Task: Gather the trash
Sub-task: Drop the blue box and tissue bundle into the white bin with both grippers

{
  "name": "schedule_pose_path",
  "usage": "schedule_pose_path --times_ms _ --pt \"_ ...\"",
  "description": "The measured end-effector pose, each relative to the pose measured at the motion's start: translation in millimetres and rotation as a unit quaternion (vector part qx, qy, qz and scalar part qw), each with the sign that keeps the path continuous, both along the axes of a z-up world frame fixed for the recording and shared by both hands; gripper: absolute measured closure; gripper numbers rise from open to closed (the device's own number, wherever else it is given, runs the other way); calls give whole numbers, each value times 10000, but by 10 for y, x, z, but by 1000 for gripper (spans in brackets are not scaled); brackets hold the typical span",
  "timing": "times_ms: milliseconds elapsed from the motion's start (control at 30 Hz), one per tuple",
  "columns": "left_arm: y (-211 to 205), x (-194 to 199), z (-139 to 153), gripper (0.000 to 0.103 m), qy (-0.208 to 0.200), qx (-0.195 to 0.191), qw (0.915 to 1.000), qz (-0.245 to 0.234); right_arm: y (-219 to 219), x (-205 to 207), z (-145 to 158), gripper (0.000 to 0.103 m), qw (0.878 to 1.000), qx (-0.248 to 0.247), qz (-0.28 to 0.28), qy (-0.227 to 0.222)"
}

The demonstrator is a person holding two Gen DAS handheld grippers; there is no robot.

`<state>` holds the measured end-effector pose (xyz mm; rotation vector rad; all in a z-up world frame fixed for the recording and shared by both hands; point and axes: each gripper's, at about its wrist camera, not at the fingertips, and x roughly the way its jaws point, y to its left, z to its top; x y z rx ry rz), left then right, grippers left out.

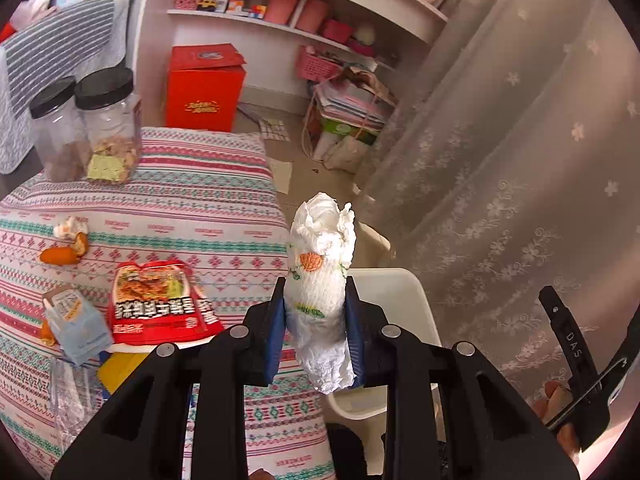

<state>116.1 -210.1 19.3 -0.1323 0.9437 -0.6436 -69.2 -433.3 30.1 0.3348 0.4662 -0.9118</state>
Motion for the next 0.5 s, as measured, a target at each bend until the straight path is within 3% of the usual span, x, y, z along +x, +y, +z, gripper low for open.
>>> schedule_pose_path --times_ms 267,500 --pt "-614 -106 55 76 -18 26 9993 -377 -204 -128 11 7 9994 300 -159 -73" --pt "-892 -126 -15 75 72 104 9984 -546 -214 -135 -10 7 9995 228 -207 49"
